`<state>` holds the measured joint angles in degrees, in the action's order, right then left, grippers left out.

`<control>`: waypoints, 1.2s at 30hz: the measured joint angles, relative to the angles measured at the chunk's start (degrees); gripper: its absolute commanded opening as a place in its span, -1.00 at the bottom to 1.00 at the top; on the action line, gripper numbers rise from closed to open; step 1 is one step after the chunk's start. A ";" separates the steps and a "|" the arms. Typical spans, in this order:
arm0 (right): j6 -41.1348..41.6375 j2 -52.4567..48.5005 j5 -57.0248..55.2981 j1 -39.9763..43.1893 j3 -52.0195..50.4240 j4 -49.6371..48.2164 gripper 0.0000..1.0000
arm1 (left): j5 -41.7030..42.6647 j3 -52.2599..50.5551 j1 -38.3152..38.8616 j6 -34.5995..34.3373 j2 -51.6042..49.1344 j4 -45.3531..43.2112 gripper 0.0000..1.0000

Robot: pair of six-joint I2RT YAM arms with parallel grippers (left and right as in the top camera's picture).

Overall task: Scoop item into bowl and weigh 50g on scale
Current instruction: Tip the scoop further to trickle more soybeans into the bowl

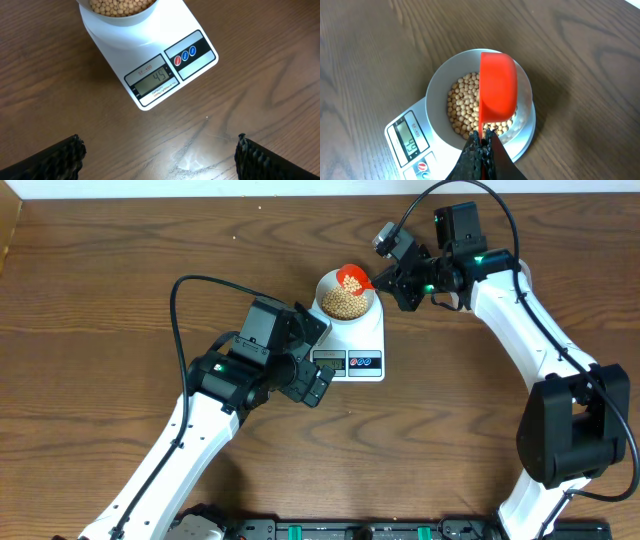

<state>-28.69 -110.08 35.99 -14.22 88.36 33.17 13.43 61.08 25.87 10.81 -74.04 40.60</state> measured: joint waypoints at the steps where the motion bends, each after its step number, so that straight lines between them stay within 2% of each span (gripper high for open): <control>1: 0.00 0.00 0.00 0.00 0.00 0.00 -0.98 | 0.00 0.00 0.00 0.00 0.00 0.00 0.96; 36: -2.14 0.00 0.00 -0.66 0.00 -0.15 -0.98 | 0.00 0.00 0.00 0.00 0.00 0.00 0.96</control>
<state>-30.83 -110.08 35.99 -14.87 88.36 33.01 13.43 61.08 25.87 10.81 -74.04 40.60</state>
